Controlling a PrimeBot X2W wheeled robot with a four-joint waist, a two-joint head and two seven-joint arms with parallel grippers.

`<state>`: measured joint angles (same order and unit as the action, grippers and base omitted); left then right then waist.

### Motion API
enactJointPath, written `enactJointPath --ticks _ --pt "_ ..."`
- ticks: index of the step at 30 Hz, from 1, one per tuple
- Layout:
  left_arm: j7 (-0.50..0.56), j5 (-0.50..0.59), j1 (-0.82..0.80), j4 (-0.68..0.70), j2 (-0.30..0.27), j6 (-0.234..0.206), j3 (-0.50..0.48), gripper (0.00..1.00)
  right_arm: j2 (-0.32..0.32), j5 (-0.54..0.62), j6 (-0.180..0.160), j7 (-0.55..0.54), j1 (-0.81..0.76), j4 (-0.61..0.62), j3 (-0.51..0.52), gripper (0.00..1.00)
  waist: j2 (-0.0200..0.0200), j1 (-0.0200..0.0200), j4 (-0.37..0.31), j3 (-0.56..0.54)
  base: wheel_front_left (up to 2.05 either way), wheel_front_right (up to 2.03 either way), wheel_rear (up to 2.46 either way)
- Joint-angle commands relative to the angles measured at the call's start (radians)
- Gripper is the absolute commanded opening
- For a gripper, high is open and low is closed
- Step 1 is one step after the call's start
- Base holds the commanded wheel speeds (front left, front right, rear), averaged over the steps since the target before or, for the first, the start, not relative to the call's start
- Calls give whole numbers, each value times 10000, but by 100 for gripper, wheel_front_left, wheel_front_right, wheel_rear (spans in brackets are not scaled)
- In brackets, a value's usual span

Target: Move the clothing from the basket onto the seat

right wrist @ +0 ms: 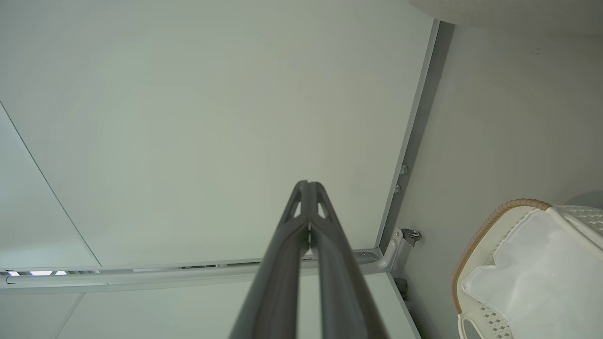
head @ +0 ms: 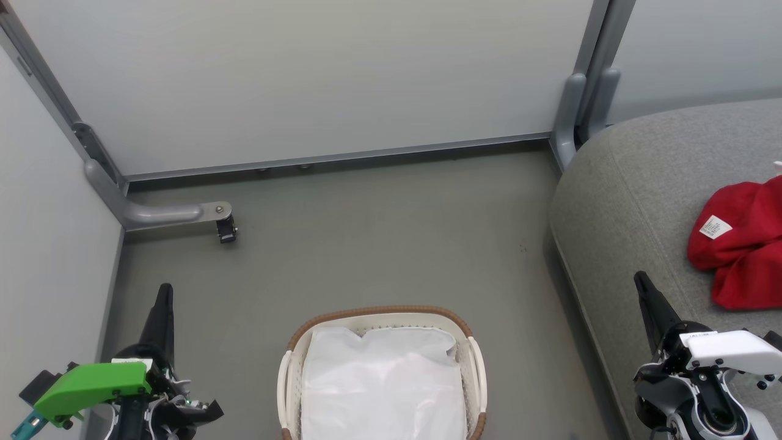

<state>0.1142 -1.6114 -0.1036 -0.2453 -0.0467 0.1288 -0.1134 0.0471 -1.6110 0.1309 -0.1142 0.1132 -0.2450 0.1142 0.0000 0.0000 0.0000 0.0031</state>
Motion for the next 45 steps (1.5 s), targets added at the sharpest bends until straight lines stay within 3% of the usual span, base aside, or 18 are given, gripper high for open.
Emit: enactJointPath --ticks 1,45 --pt "30 -30 -95 14 -66 38 -19 0 60 -38 -3 -33 -109 30 14 0 0 0 0 0 0 0 0" --pt "29 -31 -95 14 -67 38 -19 0 60 -39 -3 -32 -110 30 13 0 0 0 0 0 0 0 0"
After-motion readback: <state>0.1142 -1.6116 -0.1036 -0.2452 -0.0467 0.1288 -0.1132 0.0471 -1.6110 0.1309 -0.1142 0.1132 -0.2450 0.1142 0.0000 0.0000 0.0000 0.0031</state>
